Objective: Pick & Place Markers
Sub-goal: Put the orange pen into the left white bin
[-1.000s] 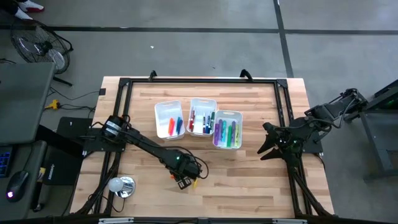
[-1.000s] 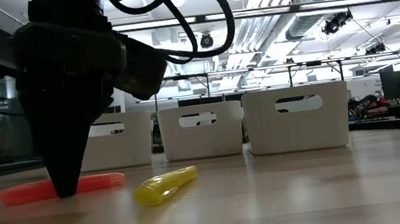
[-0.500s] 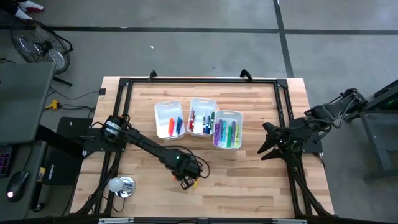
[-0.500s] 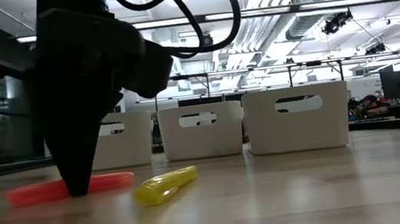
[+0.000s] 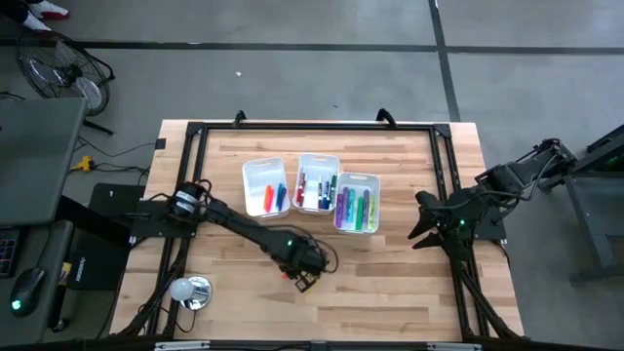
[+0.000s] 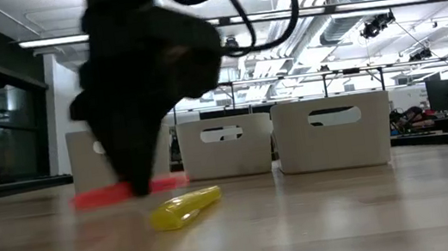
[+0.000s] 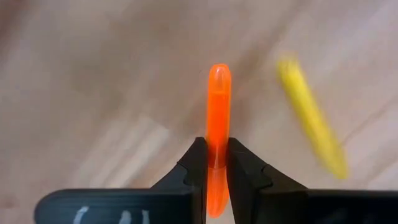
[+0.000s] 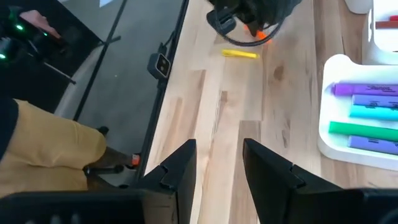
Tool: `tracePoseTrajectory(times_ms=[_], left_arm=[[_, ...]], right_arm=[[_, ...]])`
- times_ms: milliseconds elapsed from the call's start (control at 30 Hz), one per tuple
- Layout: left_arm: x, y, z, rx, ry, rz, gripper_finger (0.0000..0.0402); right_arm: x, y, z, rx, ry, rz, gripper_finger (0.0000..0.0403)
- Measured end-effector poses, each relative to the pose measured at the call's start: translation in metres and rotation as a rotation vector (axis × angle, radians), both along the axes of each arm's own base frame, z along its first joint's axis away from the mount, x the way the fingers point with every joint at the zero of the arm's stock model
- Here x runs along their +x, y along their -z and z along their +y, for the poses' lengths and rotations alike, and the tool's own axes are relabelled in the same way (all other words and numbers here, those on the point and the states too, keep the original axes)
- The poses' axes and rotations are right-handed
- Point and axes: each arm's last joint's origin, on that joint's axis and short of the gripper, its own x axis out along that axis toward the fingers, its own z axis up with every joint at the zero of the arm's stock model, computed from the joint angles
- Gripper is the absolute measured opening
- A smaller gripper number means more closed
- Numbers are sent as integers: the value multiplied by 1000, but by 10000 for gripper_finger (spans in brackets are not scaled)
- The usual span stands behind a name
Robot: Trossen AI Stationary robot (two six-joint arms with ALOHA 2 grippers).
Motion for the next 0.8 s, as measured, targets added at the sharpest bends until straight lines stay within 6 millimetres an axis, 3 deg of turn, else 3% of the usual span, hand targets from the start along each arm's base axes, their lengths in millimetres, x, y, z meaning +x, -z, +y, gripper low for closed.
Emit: tracePoseTrajectory(times_ms=[267,400,667,800], left_arm=[[7,-31,23,18,-60,16,28],[2,-60,43,74,-101,9,28],[-35,-118,88,236,-261,-6,28],[-49,-133,115,270,-380,28,28]], right_arm=[[0,1,-1,-35,0,-4,121],[-1,1,-1,-51,-12,-6,121],[-2,3,-3,-93,14,0,121],[-2,3,-3,-109,14,-6,121]])
